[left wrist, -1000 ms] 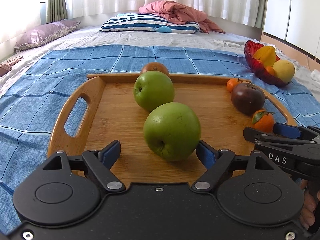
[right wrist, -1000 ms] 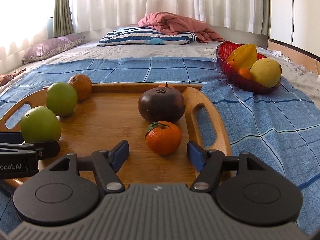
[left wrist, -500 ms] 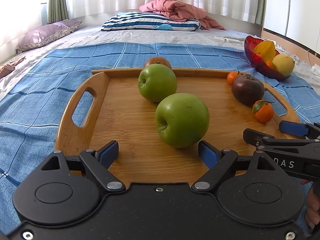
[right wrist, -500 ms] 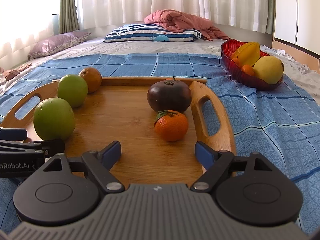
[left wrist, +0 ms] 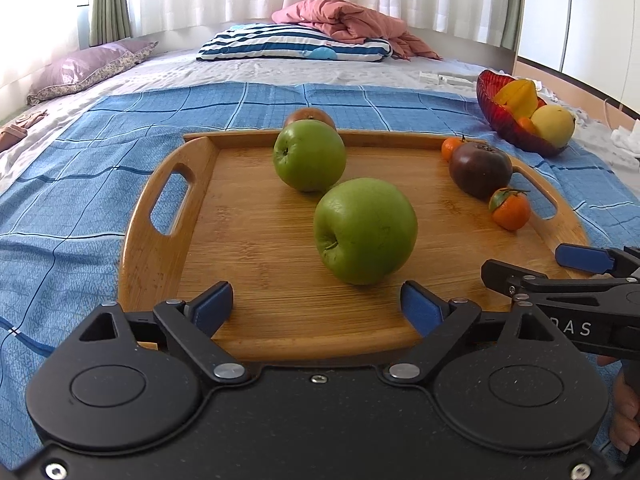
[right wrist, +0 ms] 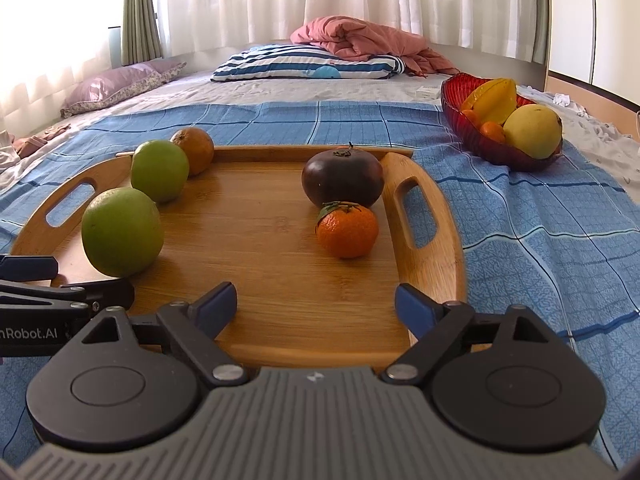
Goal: Organize fruits
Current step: 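Move both grippers back off the tray toward the red dates on the blanket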
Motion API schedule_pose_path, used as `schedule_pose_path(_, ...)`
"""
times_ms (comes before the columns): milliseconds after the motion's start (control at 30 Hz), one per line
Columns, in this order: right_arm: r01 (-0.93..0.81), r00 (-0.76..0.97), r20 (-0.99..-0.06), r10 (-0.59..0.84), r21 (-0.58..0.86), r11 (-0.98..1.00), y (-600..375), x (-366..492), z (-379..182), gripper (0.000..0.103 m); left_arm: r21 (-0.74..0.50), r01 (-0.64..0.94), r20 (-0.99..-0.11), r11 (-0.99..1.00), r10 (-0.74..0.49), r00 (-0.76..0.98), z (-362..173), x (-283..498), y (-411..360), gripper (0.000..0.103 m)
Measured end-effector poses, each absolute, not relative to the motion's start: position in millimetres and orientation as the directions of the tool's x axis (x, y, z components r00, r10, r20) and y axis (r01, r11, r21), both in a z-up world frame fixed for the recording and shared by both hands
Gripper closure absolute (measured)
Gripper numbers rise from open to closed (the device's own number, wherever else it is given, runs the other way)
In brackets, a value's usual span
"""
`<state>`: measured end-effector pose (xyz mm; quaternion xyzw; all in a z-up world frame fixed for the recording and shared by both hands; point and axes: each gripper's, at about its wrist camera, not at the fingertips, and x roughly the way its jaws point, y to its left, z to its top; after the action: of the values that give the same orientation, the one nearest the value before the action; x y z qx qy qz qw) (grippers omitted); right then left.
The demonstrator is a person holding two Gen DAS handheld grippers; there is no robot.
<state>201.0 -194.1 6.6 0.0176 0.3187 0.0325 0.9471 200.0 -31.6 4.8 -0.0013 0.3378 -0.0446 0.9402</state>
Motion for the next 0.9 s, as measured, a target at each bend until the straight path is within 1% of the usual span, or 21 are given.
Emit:
schedule_pose_path(367, -0.058, 0.818, -0.569, 0.086, 0.067, 0.996, -197, 177, 15, 0.01, -0.064, 0.102, -0.613, 0.993, -0.12, 0.781, 16, 177, -26, 0.012)
schedule_pose_path(900, -0.082, 0.853, -0.515, 0.086, 0.031, 0.996, -195, 134, 23, 0.01, -0.069, 0.147, -0.56, 0.987, -0.16, 0.813, 33, 132, -25, 0.011)
